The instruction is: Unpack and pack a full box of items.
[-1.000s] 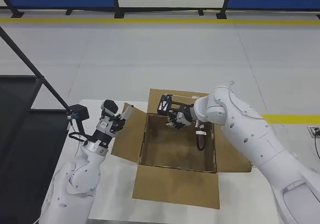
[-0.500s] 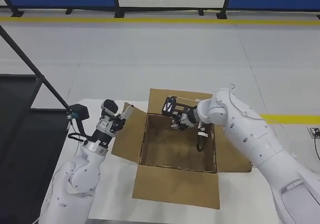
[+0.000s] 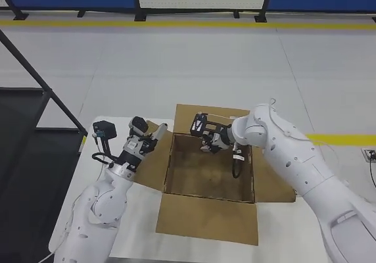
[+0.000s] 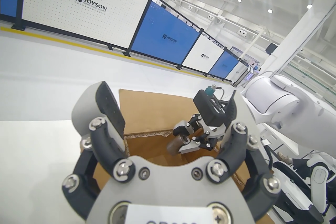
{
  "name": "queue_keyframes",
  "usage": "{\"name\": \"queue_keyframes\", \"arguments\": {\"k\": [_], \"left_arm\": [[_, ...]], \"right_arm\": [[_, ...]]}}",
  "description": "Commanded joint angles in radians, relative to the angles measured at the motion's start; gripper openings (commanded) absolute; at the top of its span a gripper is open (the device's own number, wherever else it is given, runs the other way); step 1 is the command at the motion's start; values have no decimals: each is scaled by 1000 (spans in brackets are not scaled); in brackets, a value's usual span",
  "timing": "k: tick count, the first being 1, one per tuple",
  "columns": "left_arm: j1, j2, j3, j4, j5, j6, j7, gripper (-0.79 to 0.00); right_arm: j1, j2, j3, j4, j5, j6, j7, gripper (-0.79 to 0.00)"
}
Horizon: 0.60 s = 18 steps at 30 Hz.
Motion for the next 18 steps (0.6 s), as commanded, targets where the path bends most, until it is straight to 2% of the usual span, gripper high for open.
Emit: {"name": "queue_keyframes", "arguments": {"k": [1,15,18], "left_arm": [[7,1,-8,-5,0,6,1,0],[-2,0,-13,-1,0,-1,-12,0],[-4,0,-18,7,-4,-3,-12,0]], "right_arm": [[0,0,0,0,0,0,0,-785],[-5,1,2,-5,-5,2,-9,-785],[-9,29,43,-8,-44,10,-45,-785]]}}
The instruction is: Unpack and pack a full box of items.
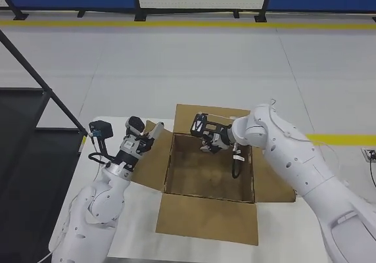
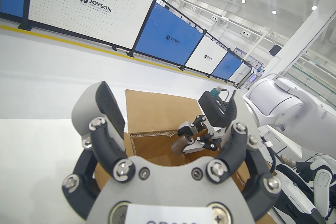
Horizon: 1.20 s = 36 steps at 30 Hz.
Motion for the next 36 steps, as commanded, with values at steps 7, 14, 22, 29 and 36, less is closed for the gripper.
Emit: {"name": "queue_keyframes", "arguments": {"k": [7,14,22,29,36], "left_arm": [[-17,-2,9,27,-11,-13,-5,0],[-42,-5,21,48,-12,-21,-16,0],[-55,-8,31,64,-14,-26,-22,0],[-73,-11,47,81,-24,-29,-35,0],[-137,-24,113,130,-29,-49,-61,0]], "right_arm": [[-101,125,177,-157,-52,-20,39,-785],[-304,243,422,-497,15,-22,170,-785],[-605,344,764,-881,55,29,279,-785],[-883,394,1081,-1027,86,119,306,-785],[-1192,415,1343,-1158,160,146,338,-785]]}}
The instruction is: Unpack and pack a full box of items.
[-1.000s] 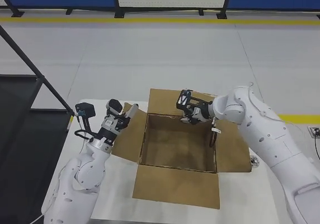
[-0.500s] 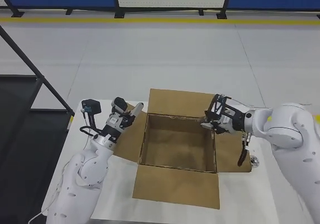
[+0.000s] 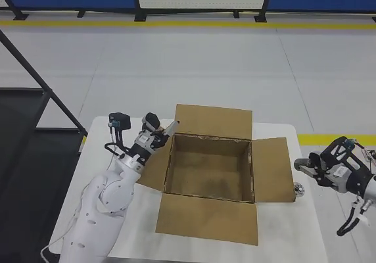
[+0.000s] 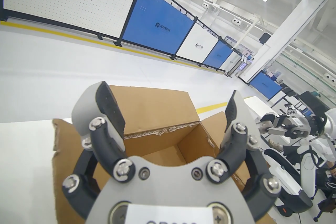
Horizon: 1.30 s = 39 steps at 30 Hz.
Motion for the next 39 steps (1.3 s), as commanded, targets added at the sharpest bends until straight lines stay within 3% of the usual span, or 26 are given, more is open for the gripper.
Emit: {"name": "queue_keyframes", "arguments": {"k": [1,6,11,22,29,38,39], "left_arm": [[-21,-4,20,18,0,-5,-6,0],[-62,-14,59,61,-6,-16,-10,0],[-91,-21,82,88,1,-21,-8,0],[-104,-26,86,92,19,-23,-7,0],[-75,-22,62,61,36,-7,-6,0],[-53,-20,50,21,54,6,-23,0],[-51,-20,50,18,55,7,-24,0]], "right_arm": [[-92,1,65,-30,16,16,-1,-785],[-263,5,138,-81,22,7,63,-785],[-324,17,74,-26,-3,-10,108,-785],[-204,35,-102,235,-200,-85,-95,-785],[-70,32,-255,350,-308,-105,-144,-785],[0,31,-339,454,-391,-112,-198,-785],[5,31,-346,461,-394,-111,-198,-748]]}}
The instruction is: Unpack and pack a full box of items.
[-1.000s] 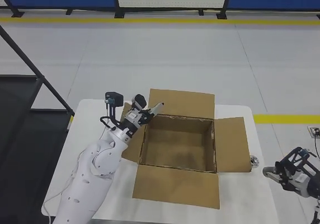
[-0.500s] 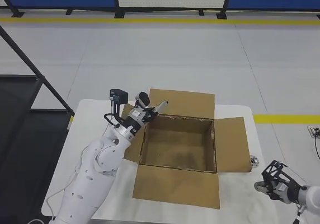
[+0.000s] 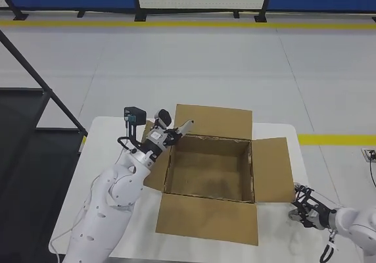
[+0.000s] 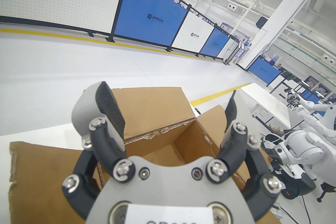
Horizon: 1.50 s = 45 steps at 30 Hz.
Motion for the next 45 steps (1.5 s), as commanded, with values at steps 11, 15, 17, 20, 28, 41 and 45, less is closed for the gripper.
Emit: {"name": "queue_keyframes", "arguments": {"k": [11,15,17,20,28,41,45], "left_arm": [[6,-1,1,-14,12,4,-16,0],[9,-2,-1,-17,13,2,-15,0],[11,-2,-4,-21,13,2,-13,0],[18,-1,-16,-30,13,3,8,0],[63,6,-102,-79,16,20,142,0],[242,33,-347,-176,38,136,255,0],[270,35,-369,-189,30,141,267,0]], "right_arm": [[7,8,2,13,24,8,-39,0],[-23,19,64,-38,37,25,-61,0],[-46,24,119,-69,76,44,-79,0],[-81,32,212,-126,144,63,-105,0],[-57,38,317,-111,571,105,-128,0],[3,39,260,-54,842,156,-28,0],[87,43,187,10,970,234,138,-117]]}}
